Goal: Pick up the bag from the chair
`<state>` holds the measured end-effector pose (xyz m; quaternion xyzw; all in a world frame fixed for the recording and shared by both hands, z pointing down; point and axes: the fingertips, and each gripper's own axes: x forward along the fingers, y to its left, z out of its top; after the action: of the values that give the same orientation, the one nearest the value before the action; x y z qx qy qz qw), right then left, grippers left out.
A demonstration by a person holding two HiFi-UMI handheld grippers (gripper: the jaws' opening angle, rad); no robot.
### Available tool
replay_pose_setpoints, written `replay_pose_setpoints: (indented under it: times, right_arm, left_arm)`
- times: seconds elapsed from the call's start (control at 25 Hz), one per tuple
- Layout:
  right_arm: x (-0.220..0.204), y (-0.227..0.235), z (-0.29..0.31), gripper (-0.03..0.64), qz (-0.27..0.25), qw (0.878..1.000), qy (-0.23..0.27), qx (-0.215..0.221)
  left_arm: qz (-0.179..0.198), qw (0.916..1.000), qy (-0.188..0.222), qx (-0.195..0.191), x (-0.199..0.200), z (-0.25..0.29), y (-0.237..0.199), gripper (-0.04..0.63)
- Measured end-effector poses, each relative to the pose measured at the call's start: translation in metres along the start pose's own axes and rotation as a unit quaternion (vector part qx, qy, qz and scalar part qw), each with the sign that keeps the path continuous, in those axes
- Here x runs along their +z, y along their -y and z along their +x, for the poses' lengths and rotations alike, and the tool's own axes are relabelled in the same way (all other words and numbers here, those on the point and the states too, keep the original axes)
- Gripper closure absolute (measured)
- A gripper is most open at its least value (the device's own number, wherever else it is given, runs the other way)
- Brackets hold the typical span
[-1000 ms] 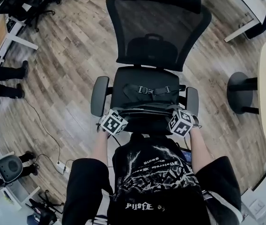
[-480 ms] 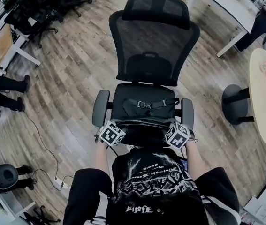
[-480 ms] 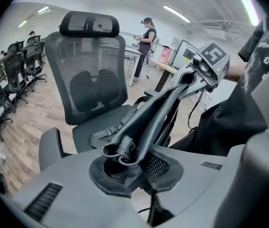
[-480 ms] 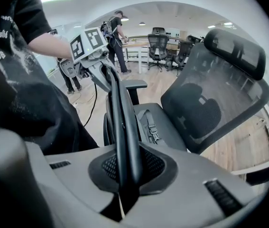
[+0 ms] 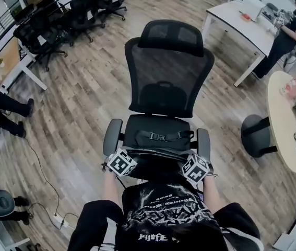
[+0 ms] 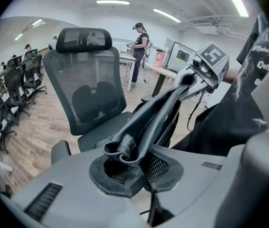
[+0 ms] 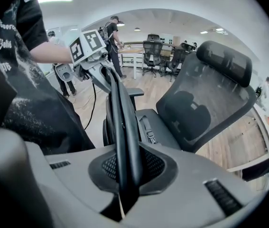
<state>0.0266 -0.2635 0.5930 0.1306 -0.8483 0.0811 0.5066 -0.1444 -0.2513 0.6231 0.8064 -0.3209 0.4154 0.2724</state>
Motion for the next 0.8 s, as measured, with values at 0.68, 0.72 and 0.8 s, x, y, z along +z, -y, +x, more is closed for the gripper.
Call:
replay_pose_setpoints:
  times: [0.68, 0.72, 0.8]
  right_arm:
    - [0.047, 0.005, -0.077, 0.58, -0.074, 0.995, 0.061, -0.015]
    - [0.05, 0.006, -0.081, 0.58, -0.078, 0.995, 0.062, -0.017]
    - [0.057, 0.008, -0.091, 0.581, -0.093, 0.993, 0.063, -0.021]
  left_arm:
    - [0.091, 0.9952, 0.035, -0.012, 0.053, -0.084, 0.017, 0.545]
    - [0.095, 0.9948, 0.036, -0.011, 0.057, -0.089, 0.018, 0.545]
    - [0.107, 0.9935, 0.039, -0.008, 0.064, -0.099, 0.018, 0.545]
